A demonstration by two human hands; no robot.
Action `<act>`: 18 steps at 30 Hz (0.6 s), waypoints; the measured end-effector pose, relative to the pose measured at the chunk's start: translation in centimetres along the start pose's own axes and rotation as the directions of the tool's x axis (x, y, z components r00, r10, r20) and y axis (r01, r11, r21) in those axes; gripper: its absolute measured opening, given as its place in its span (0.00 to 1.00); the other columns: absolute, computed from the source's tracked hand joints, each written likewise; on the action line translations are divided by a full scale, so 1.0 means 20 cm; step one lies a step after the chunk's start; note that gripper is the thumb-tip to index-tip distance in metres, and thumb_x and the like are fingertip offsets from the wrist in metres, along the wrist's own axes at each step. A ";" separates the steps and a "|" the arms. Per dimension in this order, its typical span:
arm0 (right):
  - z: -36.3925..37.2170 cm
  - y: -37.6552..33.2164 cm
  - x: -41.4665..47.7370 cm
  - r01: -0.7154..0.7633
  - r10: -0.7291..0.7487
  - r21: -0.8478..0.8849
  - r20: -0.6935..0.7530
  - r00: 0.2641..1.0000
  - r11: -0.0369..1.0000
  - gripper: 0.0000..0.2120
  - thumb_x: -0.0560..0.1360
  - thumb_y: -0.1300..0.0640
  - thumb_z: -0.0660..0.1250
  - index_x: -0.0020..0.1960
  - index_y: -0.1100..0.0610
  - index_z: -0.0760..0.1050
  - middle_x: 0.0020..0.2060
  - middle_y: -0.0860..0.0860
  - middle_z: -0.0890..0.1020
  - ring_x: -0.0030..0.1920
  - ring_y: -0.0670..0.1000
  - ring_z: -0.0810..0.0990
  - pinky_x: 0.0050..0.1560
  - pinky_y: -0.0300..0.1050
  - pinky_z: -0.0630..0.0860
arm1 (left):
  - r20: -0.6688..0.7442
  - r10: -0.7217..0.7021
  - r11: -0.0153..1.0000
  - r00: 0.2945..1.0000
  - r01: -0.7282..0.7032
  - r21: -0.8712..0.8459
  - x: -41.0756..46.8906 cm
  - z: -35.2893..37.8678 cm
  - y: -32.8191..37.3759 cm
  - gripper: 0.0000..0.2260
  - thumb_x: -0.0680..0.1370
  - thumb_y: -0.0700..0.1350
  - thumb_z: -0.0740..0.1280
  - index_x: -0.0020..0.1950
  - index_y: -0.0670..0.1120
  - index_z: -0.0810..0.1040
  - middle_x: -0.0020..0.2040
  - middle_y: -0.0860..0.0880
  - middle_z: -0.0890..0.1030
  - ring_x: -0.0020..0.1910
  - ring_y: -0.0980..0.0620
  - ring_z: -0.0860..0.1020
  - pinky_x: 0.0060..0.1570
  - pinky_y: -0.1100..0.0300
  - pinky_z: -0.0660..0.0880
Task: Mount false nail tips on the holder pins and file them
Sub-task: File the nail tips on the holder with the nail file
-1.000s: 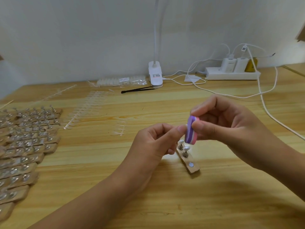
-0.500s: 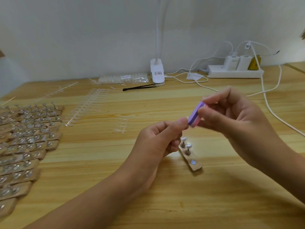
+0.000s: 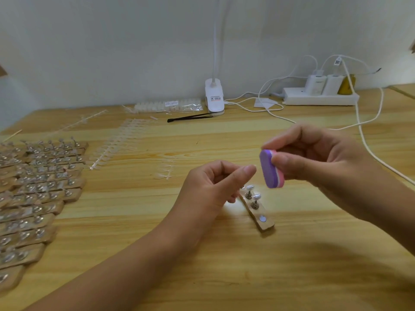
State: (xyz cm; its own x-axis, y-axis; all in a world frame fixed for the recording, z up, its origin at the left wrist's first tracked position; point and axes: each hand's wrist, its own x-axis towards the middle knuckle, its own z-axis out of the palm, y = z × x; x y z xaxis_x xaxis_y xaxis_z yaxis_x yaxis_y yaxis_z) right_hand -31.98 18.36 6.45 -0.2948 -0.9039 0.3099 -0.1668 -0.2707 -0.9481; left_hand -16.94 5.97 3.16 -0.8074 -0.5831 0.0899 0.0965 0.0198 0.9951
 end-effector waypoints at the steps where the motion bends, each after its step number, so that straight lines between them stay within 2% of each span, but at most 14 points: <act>1: 0.00 0.00 0.00 -0.007 0.008 -0.009 0.034 0.999 1.000 0.08 0.69 0.54 0.74 0.47 0.51 0.83 0.40 0.51 0.85 0.40 0.46 0.84 0.42 0.36 0.80 | -0.001 0.005 1.000 1.000 -0.005 0.003 0.00 0.00 0.00 0.10 0.67 0.57 0.74 0.35 0.52 0.81 0.29 0.56 0.76 0.29 0.59 0.72 0.36 0.68 0.72; 4: 0.02 0.01 -0.01 -0.006 0.007 -0.029 0.033 0.999 1.000 0.08 0.69 0.53 0.74 0.47 0.53 0.83 0.40 0.52 0.86 0.40 0.47 0.85 0.42 0.36 0.79 | 0.040 0.053 0.998 0.998 -0.055 0.037 0.00 -0.01 -0.01 0.09 0.71 0.55 0.75 0.35 0.52 0.81 0.29 0.57 0.76 0.29 0.61 0.73 0.34 0.70 0.71; 7: 0.01 0.01 -0.01 -0.001 0.000 -0.063 -0.016 1.000 0.998 0.09 0.69 0.53 0.72 0.48 0.52 0.84 0.39 0.51 0.85 0.40 0.46 0.84 0.42 0.35 0.79 | 0.073 0.096 0.992 0.993 -0.102 0.077 -0.01 0.00 -0.01 0.07 0.69 0.54 0.73 0.39 0.51 0.81 0.30 0.58 0.78 0.29 0.64 0.75 0.34 0.72 0.71; 12: -0.01 0.01 -0.01 0.003 0.004 -0.164 0.044 0.999 0.986 0.09 0.72 0.50 0.75 0.50 0.51 0.83 0.42 0.51 0.85 0.42 0.46 0.84 0.44 0.34 0.78 | 0.032 0.105 0.990 0.994 -0.107 0.087 0.00 -0.02 -0.02 0.10 0.69 0.54 0.72 0.41 0.49 0.81 0.29 0.58 0.78 0.29 0.64 0.74 0.33 0.73 0.70; 16: -0.02 0.04 0.00 0.007 -0.023 -0.198 -0.081 0.996 0.980 0.11 0.68 0.48 0.73 0.49 0.50 0.83 0.41 0.50 0.85 0.43 0.45 0.84 0.45 0.34 0.77 | 0.098 0.115 0.990 0.989 -0.122 0.070 -0.02 0.00 -0.03 0.05 0.70 0.52 0.77 0.38 0.55 0.83 0.33 0.56 0.81 0.31 0.64 0.76 0.34 0.73 0.72; 18: -0.02 0.03 -0.01 0.036 -0.047 -0.169 -0.062 0.997 0.985 0.09 0.70 0.50 0.75 0.49 0.51 0.83 0.41 0.50 0.85 0.43 0.44 0.83 0.45 0.33 0.77 | 0.090 0.110 0.990 0.990 -0.117 0.073 -0.02 0.00 -0.03 0.05 0.71 0.53 0.77 0.38 0.55 0.82 0.33 0.56 0.80 0.30 0.64 0.76 0.34 0.73 0.72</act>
State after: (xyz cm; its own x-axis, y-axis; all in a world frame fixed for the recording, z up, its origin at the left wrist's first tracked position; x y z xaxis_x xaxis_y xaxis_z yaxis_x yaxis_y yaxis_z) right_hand -32.43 18.43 5.83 -0.3445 -0.8680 0.3577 -0.3339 -0.2428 -0.9108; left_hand -16.75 6.21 2.56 -0.8409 -0.5018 0.2025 0.1475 0.1474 0.9780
